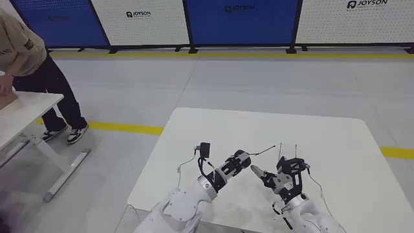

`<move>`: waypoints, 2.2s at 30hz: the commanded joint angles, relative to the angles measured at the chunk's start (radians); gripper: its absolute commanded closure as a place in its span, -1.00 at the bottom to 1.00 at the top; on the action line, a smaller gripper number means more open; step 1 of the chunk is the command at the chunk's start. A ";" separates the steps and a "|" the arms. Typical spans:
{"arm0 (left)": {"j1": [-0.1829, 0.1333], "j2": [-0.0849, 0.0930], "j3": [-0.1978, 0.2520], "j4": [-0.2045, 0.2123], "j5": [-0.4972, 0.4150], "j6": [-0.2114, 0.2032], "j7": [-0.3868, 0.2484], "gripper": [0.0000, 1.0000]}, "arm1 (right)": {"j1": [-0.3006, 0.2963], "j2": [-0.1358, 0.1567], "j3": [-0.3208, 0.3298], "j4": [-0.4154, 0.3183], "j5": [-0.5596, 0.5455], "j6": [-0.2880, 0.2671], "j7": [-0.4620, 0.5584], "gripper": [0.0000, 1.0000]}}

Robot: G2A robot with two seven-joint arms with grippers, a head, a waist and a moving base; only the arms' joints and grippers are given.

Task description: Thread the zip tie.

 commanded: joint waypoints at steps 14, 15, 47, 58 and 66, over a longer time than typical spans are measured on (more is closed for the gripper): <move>-0.002 -0.004 0.023 0.010 0.046 -0.010 0.046 1.00 | 0.004 0.000 -0.012 -0.010 0.009 -0.045 0.011 0.34; -0.002 -0.004 0.026 0.011 0.048 -0.010 0.046 1.00 | 0.004 0.000 -0.012 -0.011 0.009 -0.047 0.011 0.34; -0.023 -0.008 0.061 0.027 0.094 0.019 0.044 1.00 | -0.005 0.007 0.005 -0.047 0.035 -0.089 0.020 0.70; -0.032 -0.008 0.060 0.023 0.104 0.012 0.049 1.00 | 0.001 0.008 0.002 -0.056 0.047 -0.090 0.050 1.00; -0.022 -0.005 0.055 0.010 0.107 -0.038 0.029 1.00 | 0.016 0.008 0.004 -0.044 0.092 -0.101 0.078 1.00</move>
